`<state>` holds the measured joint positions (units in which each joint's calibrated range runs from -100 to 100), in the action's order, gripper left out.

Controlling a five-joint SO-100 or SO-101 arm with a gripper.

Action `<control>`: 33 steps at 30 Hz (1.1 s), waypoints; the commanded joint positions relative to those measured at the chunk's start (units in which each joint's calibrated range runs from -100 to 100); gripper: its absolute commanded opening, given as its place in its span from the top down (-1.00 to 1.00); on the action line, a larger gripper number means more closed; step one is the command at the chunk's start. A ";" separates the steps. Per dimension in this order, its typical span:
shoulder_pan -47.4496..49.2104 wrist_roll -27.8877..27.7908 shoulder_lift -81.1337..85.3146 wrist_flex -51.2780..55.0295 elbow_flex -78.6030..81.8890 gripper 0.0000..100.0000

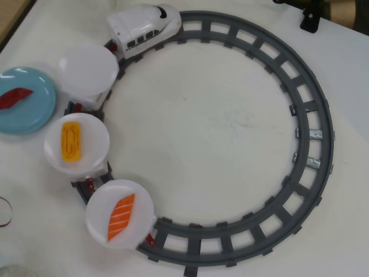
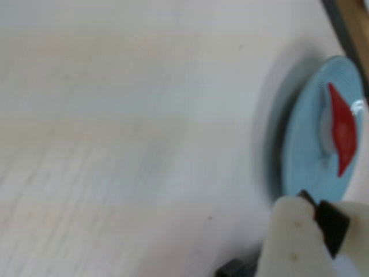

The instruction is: Pick up the sushi from the Shinkansen and put it on the blue dish

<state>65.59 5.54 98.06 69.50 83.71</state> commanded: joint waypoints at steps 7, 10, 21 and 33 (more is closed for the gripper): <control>2.37 0.11 -0.05 2.31 6.46 0.94; 4.13 0.11 -0.05 2.05 8.17 0.94; 6.42 0.48 -0.05 2.05 9.61 0.94; 6.59 0.48 -0.05 2.05 9.61 0.94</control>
<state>71.97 5.59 98.23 71.09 93.23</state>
